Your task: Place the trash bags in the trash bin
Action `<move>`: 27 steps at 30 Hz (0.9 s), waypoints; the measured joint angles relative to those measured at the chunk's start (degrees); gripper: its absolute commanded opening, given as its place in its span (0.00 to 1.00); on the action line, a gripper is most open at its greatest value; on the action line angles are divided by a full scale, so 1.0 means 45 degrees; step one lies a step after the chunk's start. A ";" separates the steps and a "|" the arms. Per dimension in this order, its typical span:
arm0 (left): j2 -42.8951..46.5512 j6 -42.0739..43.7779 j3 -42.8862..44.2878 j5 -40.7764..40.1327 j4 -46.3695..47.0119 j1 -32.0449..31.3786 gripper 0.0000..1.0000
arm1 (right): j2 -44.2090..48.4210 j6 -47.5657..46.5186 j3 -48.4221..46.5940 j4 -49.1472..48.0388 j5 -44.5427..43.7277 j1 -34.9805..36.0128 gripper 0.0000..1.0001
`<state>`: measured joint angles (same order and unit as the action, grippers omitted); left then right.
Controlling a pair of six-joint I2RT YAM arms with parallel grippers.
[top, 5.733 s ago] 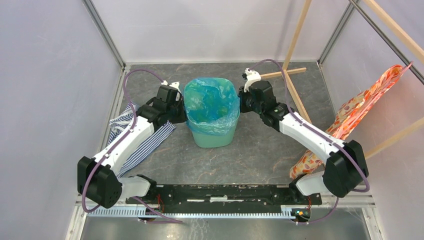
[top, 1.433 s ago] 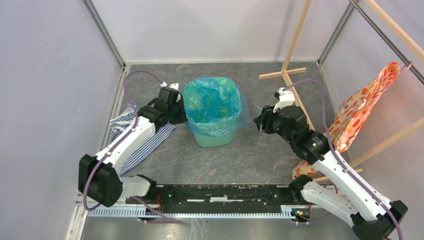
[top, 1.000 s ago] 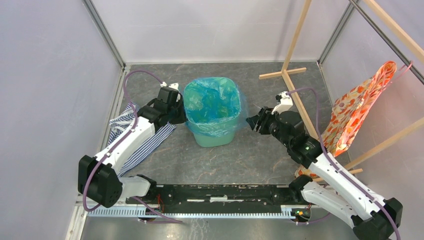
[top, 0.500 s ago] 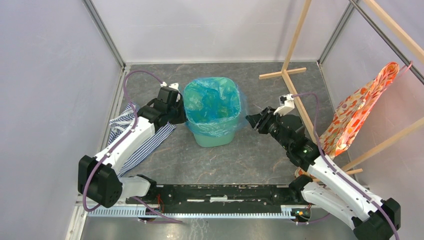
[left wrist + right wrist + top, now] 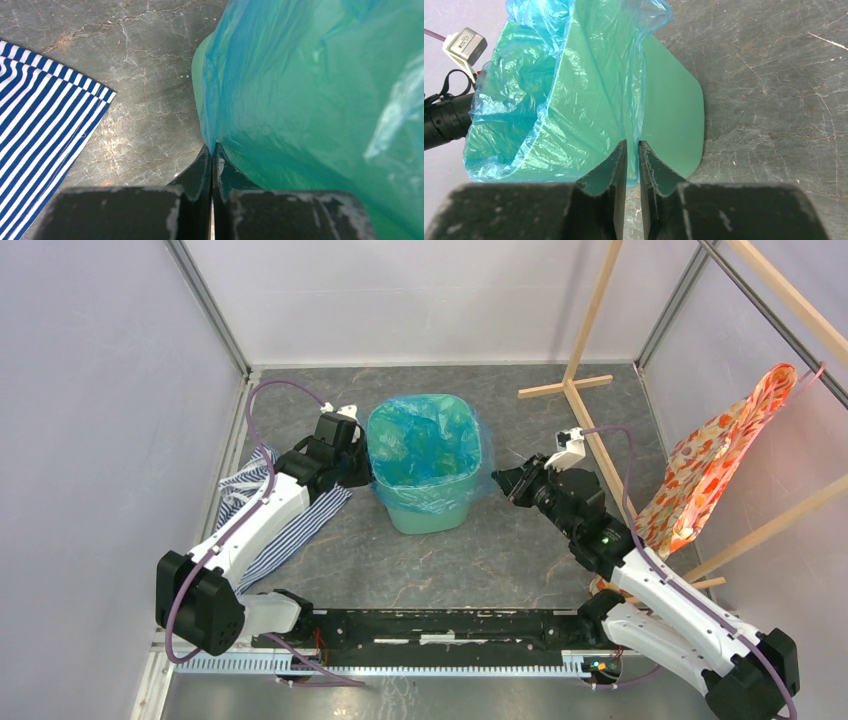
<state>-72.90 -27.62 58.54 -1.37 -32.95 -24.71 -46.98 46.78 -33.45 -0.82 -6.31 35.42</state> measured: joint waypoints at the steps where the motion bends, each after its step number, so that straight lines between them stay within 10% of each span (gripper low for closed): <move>1: 0.0000 0.0005 0.0000 -0.0005 0.0000 0.0000 0.02 | -0.0024 -0.0005 0.0005 0.0000 0.0005 0.0000 0.15; 6: 0.0000 0.0005 0.0000 -0.0005 0.0000 0.0000 0.02 | -0.0097 -0.0034 0.0058 0.0005 0.0000 -0.0005 0.00; 27: 0.0165 -0.0457 -0.0801 -0.0593 0.0476 0.0039 0.02 | -0.1438 -0.2579 0.0466 0.1273 -0.1404 0.0053 0.00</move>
<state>-72.16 -29.67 54.94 -4.03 -30.81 -24.53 -53.45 35.18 -31.35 4.91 -12.62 35.66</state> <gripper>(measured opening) 0.024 0.006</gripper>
